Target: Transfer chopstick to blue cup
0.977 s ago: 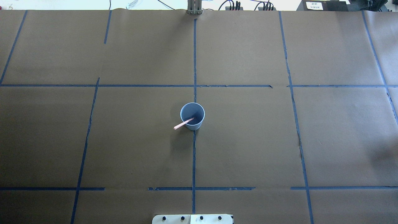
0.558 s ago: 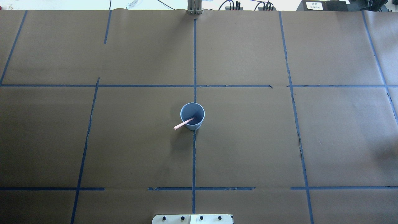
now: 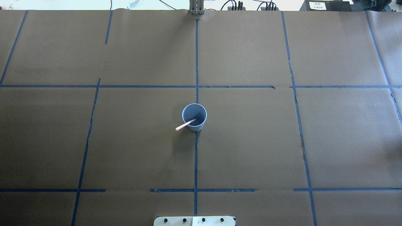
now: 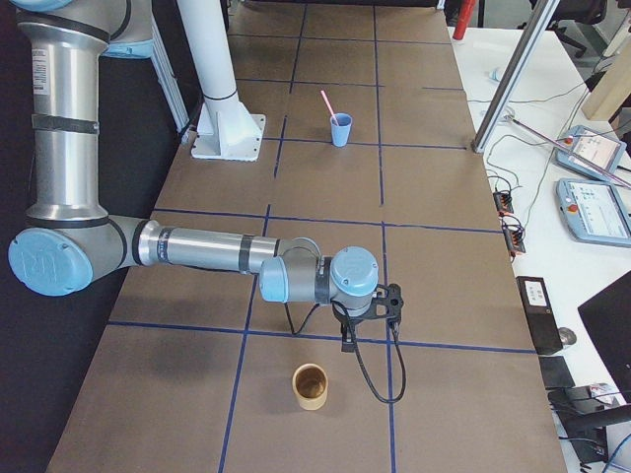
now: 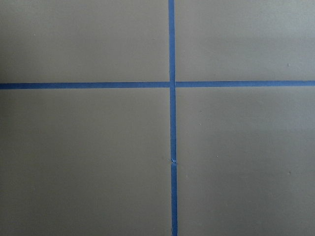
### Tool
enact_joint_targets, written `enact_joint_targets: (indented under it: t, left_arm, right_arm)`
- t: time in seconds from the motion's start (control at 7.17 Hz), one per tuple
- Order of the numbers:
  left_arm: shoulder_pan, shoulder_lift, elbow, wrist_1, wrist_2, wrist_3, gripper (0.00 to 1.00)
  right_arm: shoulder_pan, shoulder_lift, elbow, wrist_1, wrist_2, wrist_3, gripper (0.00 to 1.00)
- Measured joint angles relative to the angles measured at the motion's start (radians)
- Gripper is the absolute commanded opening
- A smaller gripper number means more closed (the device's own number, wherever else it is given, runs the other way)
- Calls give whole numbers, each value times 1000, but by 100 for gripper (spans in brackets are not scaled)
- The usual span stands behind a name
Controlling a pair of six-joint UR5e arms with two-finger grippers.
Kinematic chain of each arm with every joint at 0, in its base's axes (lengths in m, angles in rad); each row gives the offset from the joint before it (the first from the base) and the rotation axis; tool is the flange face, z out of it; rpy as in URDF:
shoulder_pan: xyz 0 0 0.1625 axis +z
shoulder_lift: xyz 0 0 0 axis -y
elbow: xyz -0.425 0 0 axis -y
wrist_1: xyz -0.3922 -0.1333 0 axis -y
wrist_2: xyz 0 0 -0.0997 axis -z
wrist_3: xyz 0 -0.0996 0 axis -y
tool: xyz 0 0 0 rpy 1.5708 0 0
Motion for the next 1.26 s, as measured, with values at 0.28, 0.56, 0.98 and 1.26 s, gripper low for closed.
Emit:
enact_joint_targets:
  t: [0.28,0.56,0.98,1.26]
  left_arm:
    - [0,1,18,4,4,0,100]
    - [1,0,28,8,6,0,100]
    - [5,-2,42,6,28,2,100]
    - [6,-2,47,1,75,6,100]
  right_arm:
    - [47,2,5,23,2,31,100]
    - [56,24,105,-178,-3,34,100]
    - [57,33,161,-301,-58,22,100]
    - [53,32,152,-306,-68,21,100]
